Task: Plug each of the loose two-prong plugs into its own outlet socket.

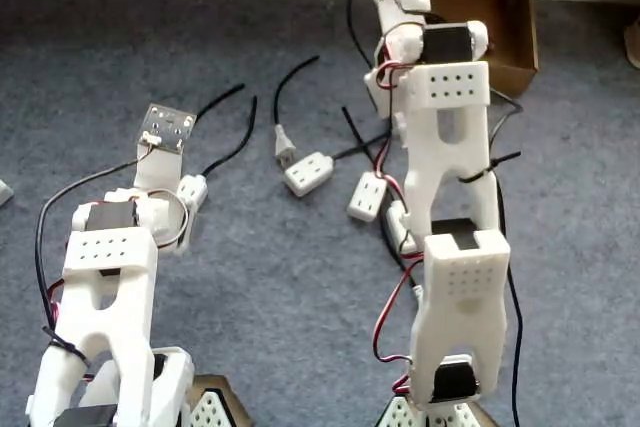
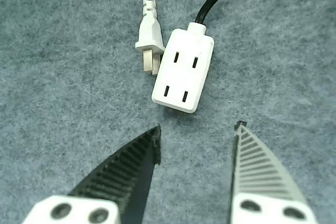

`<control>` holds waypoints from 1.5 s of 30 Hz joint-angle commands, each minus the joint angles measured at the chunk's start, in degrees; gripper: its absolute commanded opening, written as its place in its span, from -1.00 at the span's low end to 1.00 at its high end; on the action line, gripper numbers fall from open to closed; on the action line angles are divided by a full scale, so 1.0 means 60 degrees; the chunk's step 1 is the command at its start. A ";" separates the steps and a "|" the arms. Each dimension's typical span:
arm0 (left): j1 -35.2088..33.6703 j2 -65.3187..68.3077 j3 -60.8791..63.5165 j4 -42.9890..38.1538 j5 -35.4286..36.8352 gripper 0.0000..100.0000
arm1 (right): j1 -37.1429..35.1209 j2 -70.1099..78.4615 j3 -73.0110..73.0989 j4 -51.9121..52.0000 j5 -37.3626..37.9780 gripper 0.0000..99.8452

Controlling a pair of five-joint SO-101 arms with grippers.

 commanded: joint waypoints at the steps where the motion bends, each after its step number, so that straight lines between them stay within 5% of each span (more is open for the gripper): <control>1: 0.0110 -0.0344 -0.0081 -0.0103 0.0103 -0.57 | -0.0125 -0.0579 -0.0505 0.0183 -0.0205 -0.99; 25: 0.0198 -0.0344 -0.0110 -0.0088 0.0117 -0.57 | -0.0139 -0.5209 0.1692 0.0066 -0.0220 -0.99; 45: 0.0462 -0.0344 -0.0125 -0.0088 0.0088 -0.57 | -0.0725 -0.6132 0.0930 -0.0007 -0.0806 -0.99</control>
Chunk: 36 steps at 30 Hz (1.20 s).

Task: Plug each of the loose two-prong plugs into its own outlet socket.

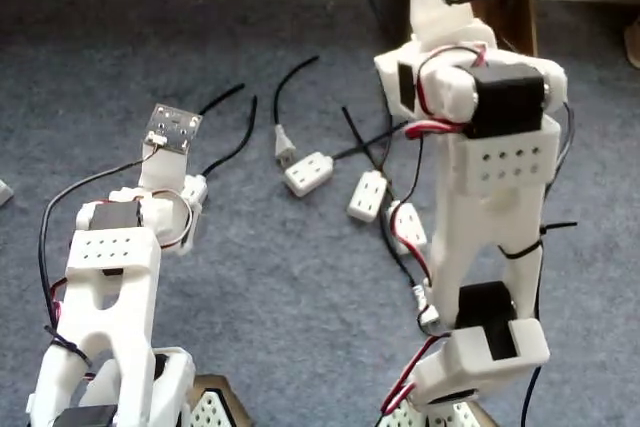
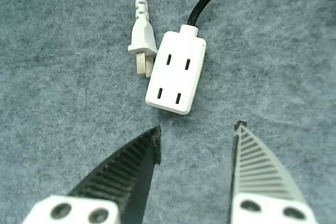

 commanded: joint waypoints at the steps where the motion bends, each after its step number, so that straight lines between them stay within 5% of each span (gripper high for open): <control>1: 0.0256 -0.0344 -0.0125 -0.0088 0.0088 -0.57 | -0.0256 -0.0960 -0.0432 0.0037 -0.0132 -0.99; 14: 0.0227 -0.0344 -0.0110 -0.0088 0.0088 -0.57 | -0.0667 -0.3553 0.1941 -0.0081 -0.0527 -0.99; 26: 0.0242 -0.0344 -0.0095 -0.0088 0.0088 -0.57 | -0.0623 -0.7568 1.0762 -0.5223 -0.0586 -0.99; 36: 0.0271 -0.0344 -0.0242 -0.0088 0.0088 -0.57 | -0.0623 -0.7861 1.2974 -0.6996 -0.1509 -0.99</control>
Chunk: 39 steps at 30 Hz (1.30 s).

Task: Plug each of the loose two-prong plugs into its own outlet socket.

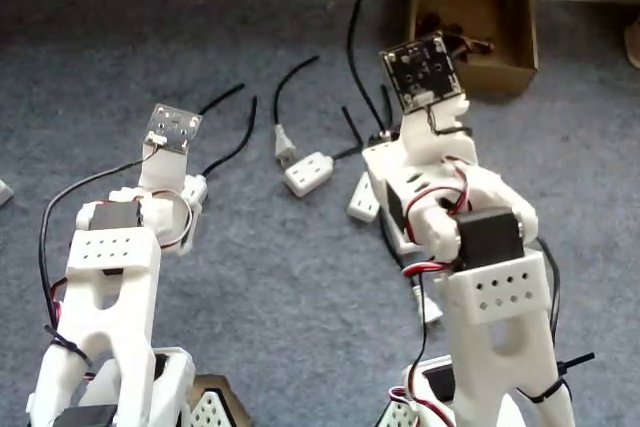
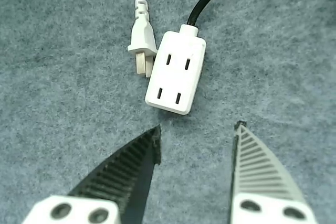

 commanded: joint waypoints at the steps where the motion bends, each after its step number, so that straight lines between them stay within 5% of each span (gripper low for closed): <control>1: 0.0271 -0.0344 -0.0330 -0.0088 0.0088 -0.57 | -0.0066 -0.0403 0.0330 -0.1106 -0.0645 -0.99; 11: 0.1238 -0.0344 -0.1121 0.0689 0.0088 -0.57 | -0.0271 -0.0330 0.2410 -0.3612 -0.0601 -0.99; 19: 0.1238 -0.0344 -0.1429 0.0982 0.0088 -0.57 | -0.0154 -0.0418 0.3128 -0.3993 0.2799 -0.99; 23: 0.1253 -0.0344 -0.1429 0.0967 0.0088 -0.57 | 0.0095 -0.0418 0.3128 -0.3993 0.3150 -0.99; 32: 0.1941 -0.0344 -0.1458 0.0952 0.0088 -0.57 | 0.0051 -0.0418 0.3070 -0.4081 -0.0659 -0.99; 39: 0.1927 -0.0344 -0.1458 0.0952 0.0073 -0.57 | 0.0037 -0.0432 0.3861 -0.5648 -0.2315 -0.99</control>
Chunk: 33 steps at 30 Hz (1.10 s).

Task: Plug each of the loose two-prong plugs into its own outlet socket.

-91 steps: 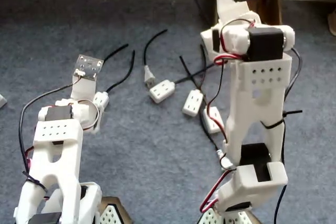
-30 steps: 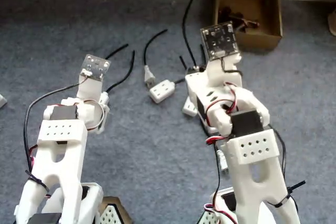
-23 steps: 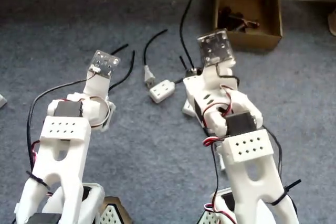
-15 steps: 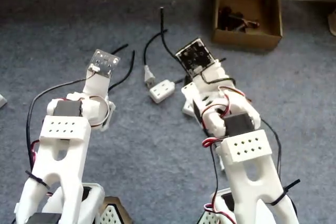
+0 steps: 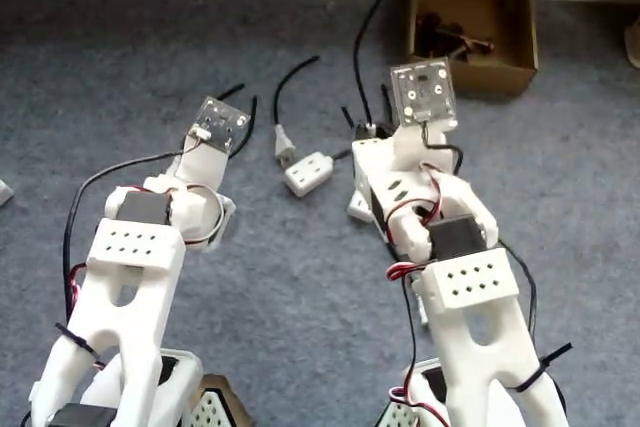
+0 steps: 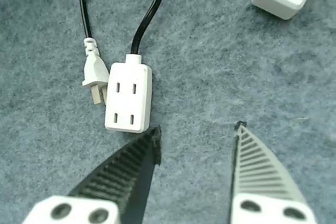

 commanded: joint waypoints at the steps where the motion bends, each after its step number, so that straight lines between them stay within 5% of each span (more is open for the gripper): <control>1: 0.0168 -0.0344 -0.0564 0.0044 0.0073 -0.57 | 0.0125 -0.0388 0.0315 -0.1092 -0.0835 -0.99; 18: 0.1326 -0.0315 -0.1399 0.0044 0.0073 -0.72 | 0.0037 -0.0388 0.3656 -0.6850 -0.2403 -0.99; 29: 0.2396 -0.0344 -0.1663 0.0044 -0.0396 -0.73 | -0.0784 -0.2484 0.4652 -0.7070 -0.2491 -0.99; 33: 0.2440 -0.0344 -0.2015 0.0103 -0.0396 -0.94 | -0.1223 -0.4388 0.5516 -0.7026 -0.2432 -0.99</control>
